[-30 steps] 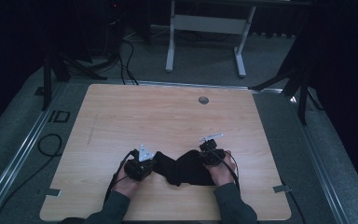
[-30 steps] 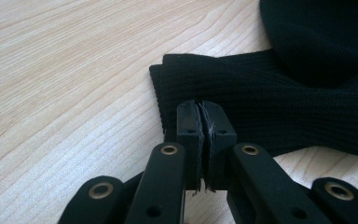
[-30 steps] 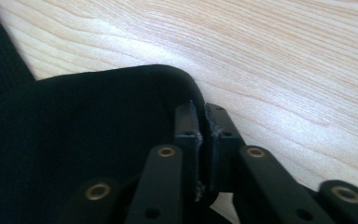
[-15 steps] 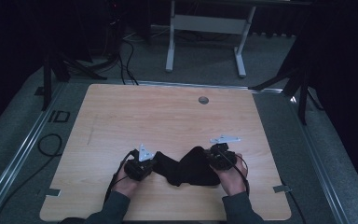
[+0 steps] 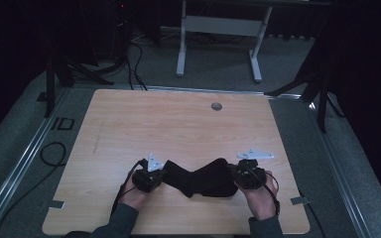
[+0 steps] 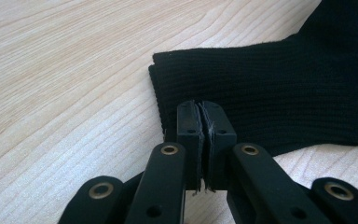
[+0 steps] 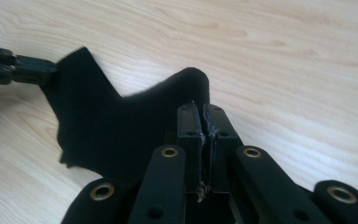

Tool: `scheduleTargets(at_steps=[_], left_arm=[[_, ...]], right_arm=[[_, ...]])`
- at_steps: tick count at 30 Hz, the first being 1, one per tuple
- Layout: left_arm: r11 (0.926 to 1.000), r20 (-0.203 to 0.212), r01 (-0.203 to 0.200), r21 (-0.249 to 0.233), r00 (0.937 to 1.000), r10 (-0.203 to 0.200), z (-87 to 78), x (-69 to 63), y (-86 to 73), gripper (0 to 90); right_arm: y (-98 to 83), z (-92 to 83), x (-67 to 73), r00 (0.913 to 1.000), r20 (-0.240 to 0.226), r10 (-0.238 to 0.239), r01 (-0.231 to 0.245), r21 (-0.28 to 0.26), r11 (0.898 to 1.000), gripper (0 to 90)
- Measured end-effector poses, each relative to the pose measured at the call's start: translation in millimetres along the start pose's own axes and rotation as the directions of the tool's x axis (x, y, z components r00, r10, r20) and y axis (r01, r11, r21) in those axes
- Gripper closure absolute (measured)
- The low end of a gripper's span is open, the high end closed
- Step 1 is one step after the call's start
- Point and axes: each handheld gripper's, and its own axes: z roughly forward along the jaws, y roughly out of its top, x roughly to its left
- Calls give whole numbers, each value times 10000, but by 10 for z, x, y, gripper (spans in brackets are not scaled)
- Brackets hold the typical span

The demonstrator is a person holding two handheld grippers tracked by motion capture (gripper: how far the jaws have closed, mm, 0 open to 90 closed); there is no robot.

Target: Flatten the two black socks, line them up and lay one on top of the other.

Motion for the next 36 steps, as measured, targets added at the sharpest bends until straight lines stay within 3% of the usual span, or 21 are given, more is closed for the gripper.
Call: scheduleTargets(at_steps=[7,20,28,36], left_arm=[[10000,21,36,42,10000,-36,-8,-2,-2,874],[9999,49,68,81,10000,-68,-23,2,-11,872],[9999,27,99,108,9999,-99,-32,8,-17,871],[9996,55,234,137,9997,-235,-46,18,-22,864]], right_arm=[[-178,52,-140,9990,-39,454,-452,460,9979,858],[-440,396,-155,9990,259,372,-407,1526,9874,855],[-474,506,-123,9978,640,-155,49,1624,9867,846],[-460,609,-168,9972,692,-291,195,1359,9905,829]])
